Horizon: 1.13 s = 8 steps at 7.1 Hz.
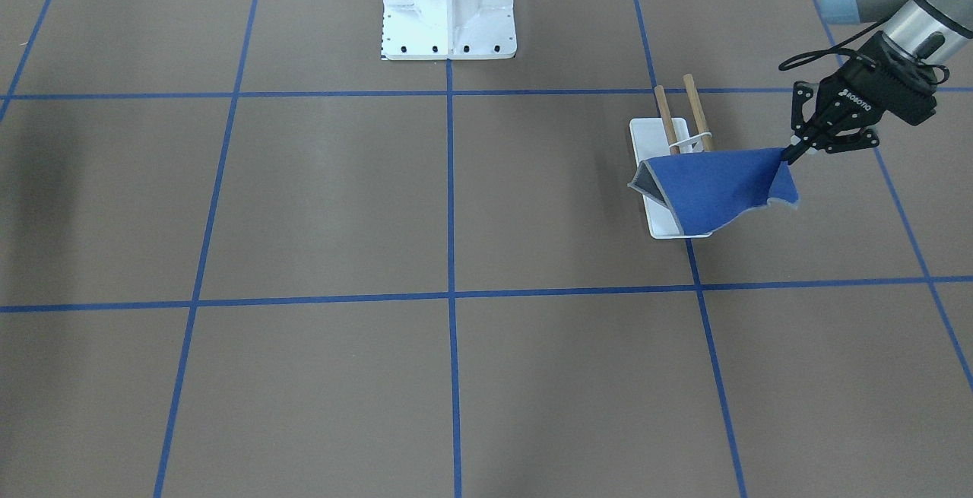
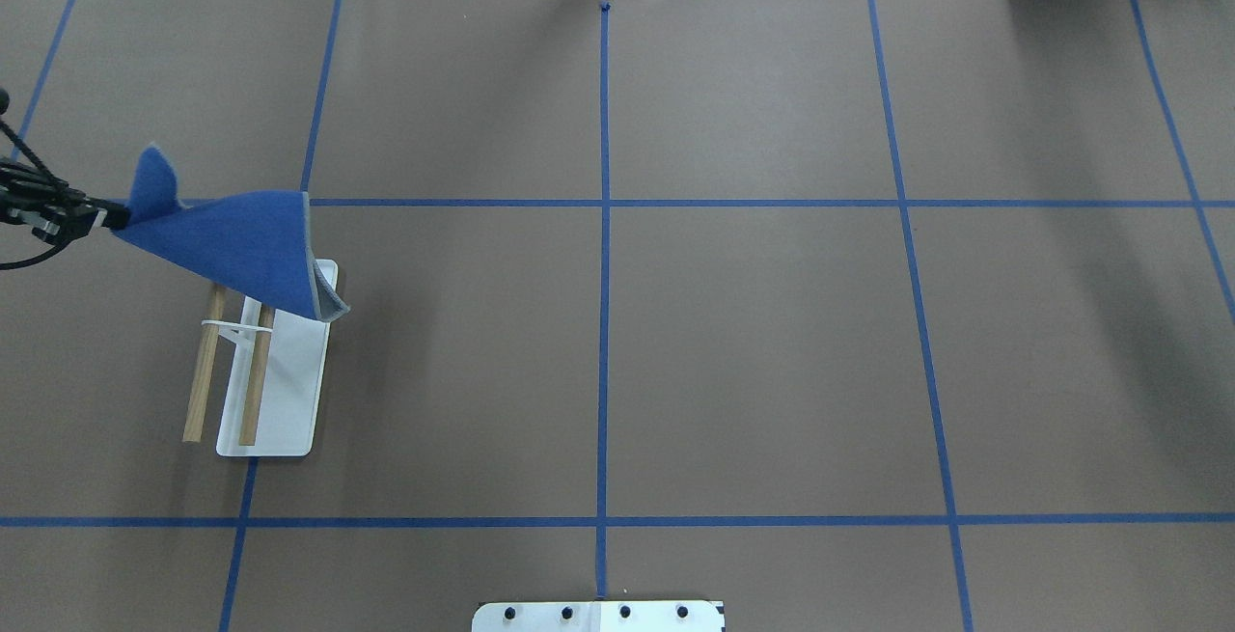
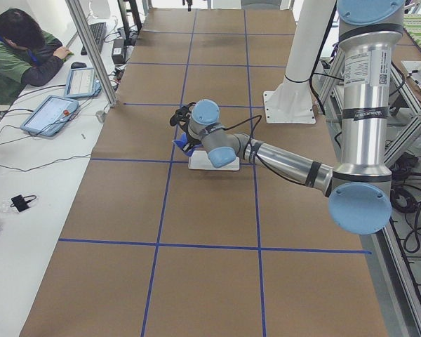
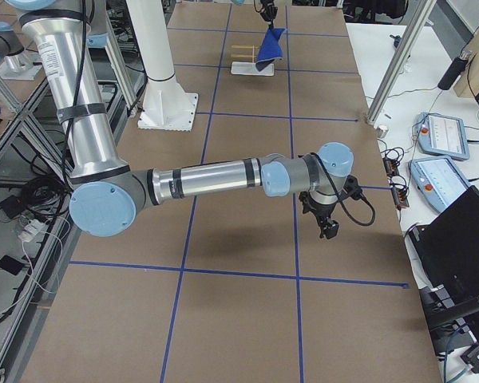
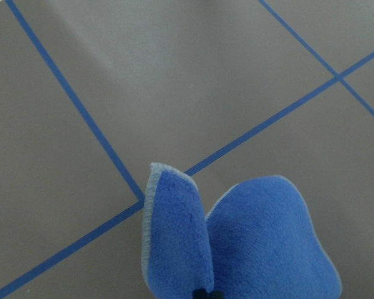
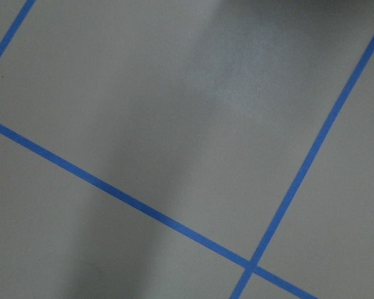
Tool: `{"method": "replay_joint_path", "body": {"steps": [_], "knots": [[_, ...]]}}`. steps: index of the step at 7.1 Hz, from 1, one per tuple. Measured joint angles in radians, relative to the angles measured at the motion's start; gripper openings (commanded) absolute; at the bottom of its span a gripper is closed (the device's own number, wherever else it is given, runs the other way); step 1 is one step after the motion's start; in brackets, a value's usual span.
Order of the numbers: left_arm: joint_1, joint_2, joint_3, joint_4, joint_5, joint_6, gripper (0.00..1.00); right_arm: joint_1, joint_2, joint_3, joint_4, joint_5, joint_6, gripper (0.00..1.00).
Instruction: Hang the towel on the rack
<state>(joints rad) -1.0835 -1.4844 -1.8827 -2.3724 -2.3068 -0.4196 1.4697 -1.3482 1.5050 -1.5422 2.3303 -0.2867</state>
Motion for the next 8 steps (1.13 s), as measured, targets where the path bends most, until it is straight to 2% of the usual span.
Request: {"method": "replay_joint_path", "body": {"steps": [1, 2, 5, 7, 8], "knots": [[-0.003, 0.042, 0.002, -0.046, -0.007, -0.003, 0.89, 0.007, -0.013, 0.000, 0.000, -0.001, -0.001, 1.00], [-0.001, 0.057, 0.003, -0.068, -0.010, -0.032, 0.99, 0.009, -0.018, 0.000, 0.001, -0.002, -0.001, 1.00], [0.000, 0.038, -0.002, -0.070, -0.048, -0.212, 0.99, 0.011, -0.031, 0.000, 0.001, -0.005, 0.002, 1.00], [-0.045, 0.031, 0.003, -0.008, -0.062, -0.218, 0.99, 0.016, -0.066, 0.000, 0.001, -0.036, 0.008, 1.00], [-0.087, 0.032, 0.011, 0.050, -0.062, -0.165, 0.99, 0.019, -0.089, 0.000, 0.001, -0.080, 0.008, 1.00]]}}
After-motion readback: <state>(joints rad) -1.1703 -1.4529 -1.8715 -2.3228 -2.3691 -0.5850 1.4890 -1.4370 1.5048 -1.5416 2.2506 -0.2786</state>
